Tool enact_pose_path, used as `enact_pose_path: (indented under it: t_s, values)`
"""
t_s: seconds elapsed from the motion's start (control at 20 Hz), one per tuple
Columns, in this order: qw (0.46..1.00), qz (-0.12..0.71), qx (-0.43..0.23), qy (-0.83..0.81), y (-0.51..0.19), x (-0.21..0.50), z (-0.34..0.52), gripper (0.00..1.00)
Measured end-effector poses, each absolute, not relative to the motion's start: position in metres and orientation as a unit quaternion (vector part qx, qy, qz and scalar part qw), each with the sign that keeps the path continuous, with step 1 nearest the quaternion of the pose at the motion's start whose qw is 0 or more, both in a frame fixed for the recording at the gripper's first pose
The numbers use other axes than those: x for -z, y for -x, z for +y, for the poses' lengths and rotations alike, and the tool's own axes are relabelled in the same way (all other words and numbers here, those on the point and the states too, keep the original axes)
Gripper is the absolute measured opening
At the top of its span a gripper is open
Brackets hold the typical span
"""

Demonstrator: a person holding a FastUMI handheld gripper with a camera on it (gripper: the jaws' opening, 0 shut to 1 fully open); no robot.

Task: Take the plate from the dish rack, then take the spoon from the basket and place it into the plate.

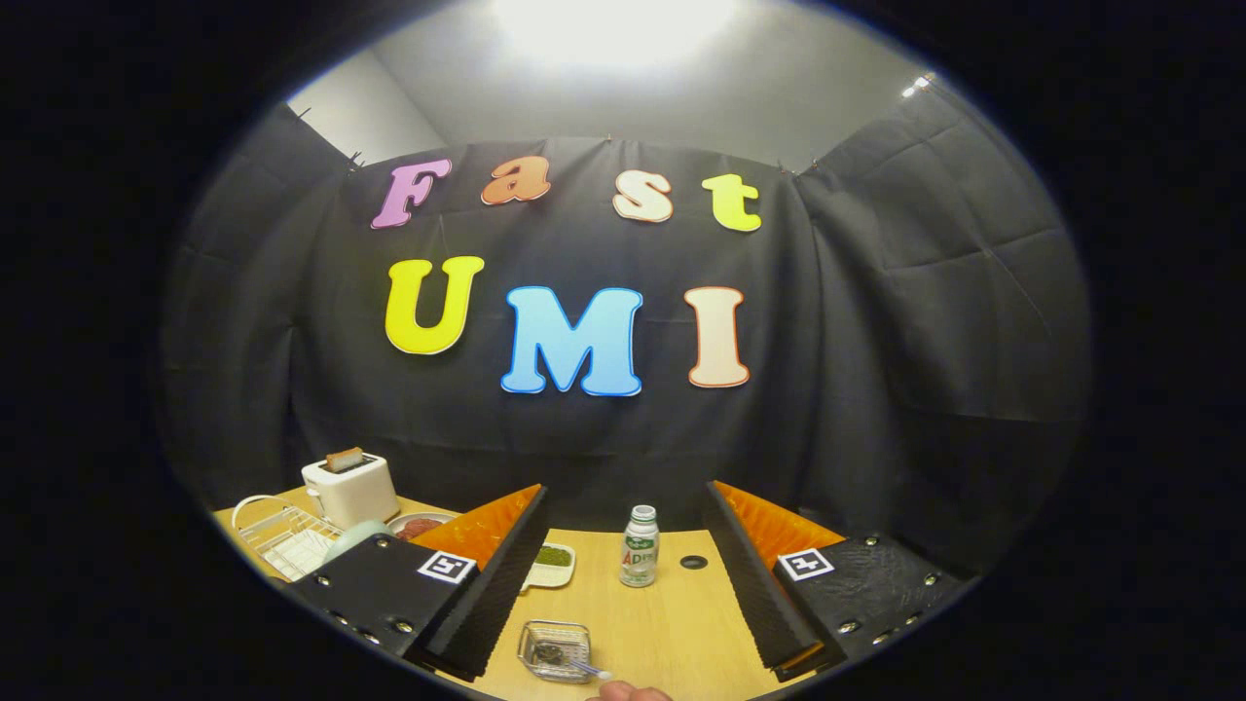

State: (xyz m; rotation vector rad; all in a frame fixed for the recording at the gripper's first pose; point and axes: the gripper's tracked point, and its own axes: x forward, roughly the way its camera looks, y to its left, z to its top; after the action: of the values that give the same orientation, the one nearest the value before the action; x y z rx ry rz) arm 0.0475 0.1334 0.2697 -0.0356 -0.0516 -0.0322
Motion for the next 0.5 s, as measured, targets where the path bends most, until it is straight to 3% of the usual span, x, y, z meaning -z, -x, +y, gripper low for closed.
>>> enact_pose_path:
  t_s: [0.5]
  values:
    - [0.998,0.056,-0.007,-0.006,-0.074,-0.261,0.259,0.97]
